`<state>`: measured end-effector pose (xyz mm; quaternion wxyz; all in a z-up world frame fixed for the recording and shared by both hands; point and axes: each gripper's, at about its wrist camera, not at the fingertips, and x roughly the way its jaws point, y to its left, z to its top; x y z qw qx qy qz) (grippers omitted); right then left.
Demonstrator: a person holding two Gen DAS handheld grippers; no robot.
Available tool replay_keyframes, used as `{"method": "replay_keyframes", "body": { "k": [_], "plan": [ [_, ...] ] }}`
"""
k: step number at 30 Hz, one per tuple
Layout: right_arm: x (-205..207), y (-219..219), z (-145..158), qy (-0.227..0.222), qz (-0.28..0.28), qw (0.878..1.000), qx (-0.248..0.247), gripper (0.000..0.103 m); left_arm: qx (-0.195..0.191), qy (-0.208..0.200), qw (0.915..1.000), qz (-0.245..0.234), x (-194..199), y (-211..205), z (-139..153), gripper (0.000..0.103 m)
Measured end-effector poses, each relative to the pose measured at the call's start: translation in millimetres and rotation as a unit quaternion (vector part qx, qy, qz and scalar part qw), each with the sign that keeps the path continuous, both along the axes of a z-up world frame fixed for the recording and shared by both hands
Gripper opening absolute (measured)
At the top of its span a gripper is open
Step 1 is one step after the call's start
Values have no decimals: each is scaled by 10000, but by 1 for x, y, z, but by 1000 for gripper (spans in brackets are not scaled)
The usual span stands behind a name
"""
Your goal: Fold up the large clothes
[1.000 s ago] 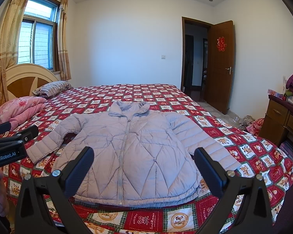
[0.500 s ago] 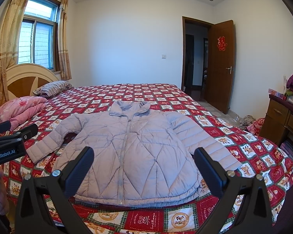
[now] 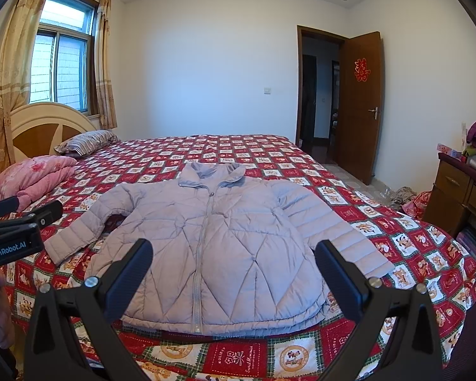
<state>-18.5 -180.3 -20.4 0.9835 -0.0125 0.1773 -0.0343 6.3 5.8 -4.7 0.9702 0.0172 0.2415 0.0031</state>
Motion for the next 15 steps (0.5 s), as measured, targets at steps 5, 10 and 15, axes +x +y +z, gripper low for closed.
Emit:
{"method": "replay_keyframes", "body": {
  "k": [5, 10, 15],
  "plan": [
    [9, -6, -7, 86, -4, 10000, -16, 103, 19, 122, 9999, -4, 12, 1, -11, 102],
    [31, -47, -20, 323, -373, 9986, 175, 103, 82, 266, 9995, 162, 41, 9, -37, 102],
    [59, -125, -49, 627, -1366, 9877, 430, 103, 345, 426, 9979, 339, 83, 13, -68, 102]
  ]
}}
